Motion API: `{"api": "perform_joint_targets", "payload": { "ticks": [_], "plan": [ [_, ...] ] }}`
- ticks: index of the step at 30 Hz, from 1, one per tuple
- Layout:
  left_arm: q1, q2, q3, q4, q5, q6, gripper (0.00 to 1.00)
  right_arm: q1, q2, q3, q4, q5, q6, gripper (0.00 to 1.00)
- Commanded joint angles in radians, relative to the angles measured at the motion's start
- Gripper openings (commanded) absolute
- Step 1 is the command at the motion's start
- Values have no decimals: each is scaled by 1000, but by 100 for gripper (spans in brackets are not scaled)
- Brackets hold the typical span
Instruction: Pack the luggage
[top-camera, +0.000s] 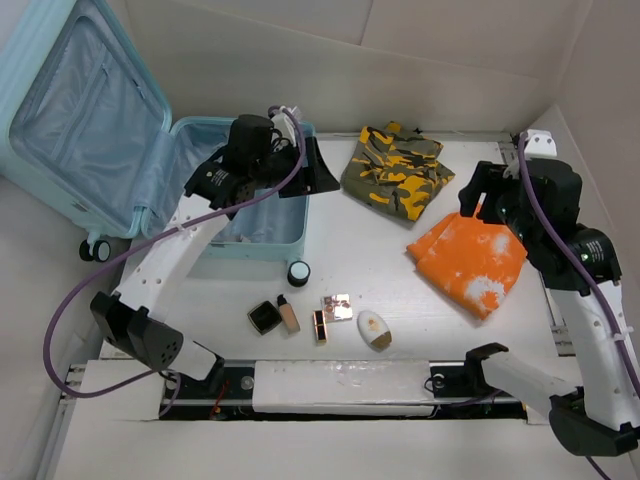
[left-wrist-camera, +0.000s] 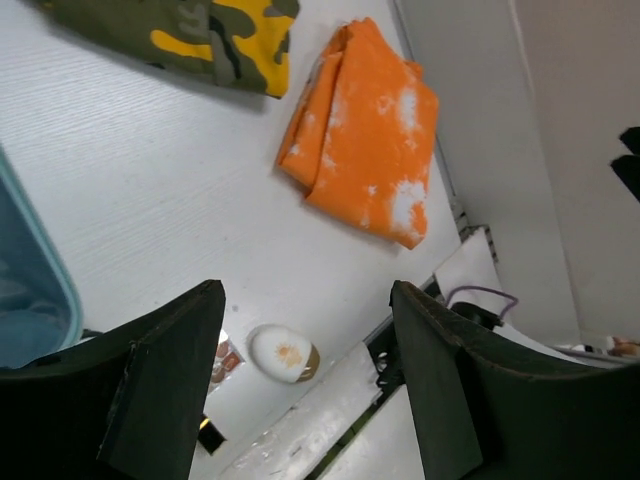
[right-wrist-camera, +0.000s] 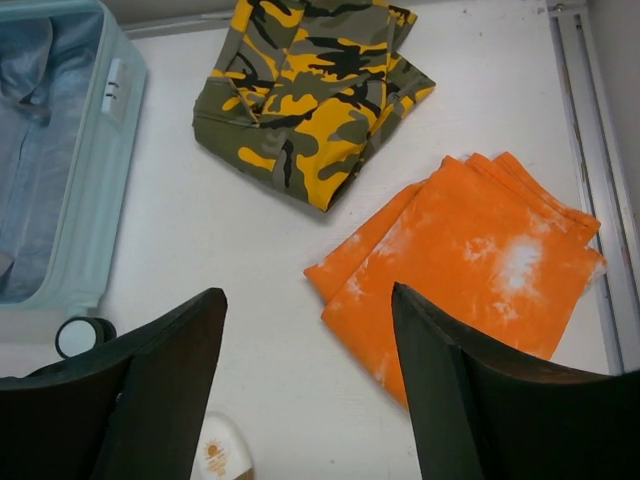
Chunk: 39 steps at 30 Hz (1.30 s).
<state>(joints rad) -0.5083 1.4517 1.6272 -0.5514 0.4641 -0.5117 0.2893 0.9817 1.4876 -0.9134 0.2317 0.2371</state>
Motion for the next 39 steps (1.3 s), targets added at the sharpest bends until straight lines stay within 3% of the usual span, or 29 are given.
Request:
{"api": "perform_joint_targets", "payload": {
  "ticks": [1, 5, 8, 9, 11, 15, 20, 24, 26, 27, 30, 33, 35, 39],
  "plan": [
    [5, -34, 27, -42, -109, 53, 64, 20, -12, -16, 11, -38, -13, 71],
    [-47, -121, -45, -84, -272, 102, 64, 42, -12, -50, 22, -63, -24, 52],
    [-47, -174, -157, -102, -294, 137, 62, 60, -12, -79, 31, -103, -33, 27],
    [-47, -213, -190, -113, -294, 147, 62, 60, -12, -102, 31, -117, -33, 8],
    [-47, -250, -291, -134, -285, 171, 62, 91, -23, -136, 31, -156, -18, 0],
    [-47, -333, -479, -159, -285, 174, 58, 145, -81, -268, 41, -163, 28, 0],
    [-47, -407, -687, -44, -211, 92, 58, 175, -91, -354, 67, -196, 51, 0],
    [-47, -387, -779, -15, -289, 82, 59, 212, -66, -377, 88, -215, 51, 11],
    [-47, -387, -791, 5, -271, 82, 61, 247, -57, -400, 88, -215, 62, 20],
    [-47, -387, -791, 5, -271, 73, 61, 260, -57, -412, 100, -215, 62, 33],
    [-47, -373, -809, -34, -231, 46, 68, 306, -57, -470, 137, -281, 71, 51],
    [-47, -413, -883, -56, -196, -43, 66, 396, -48, -533, 189, -293, 125, 51],
    [-47, -479, -870, -56, -284, -86, 65, 462, -17, -564, 273, -293, 181, 51],
    [-47, -496, -677, -125, -396, -126, 66, 652, 86, -612, 390, -258, 249, 50]
  ]
}}
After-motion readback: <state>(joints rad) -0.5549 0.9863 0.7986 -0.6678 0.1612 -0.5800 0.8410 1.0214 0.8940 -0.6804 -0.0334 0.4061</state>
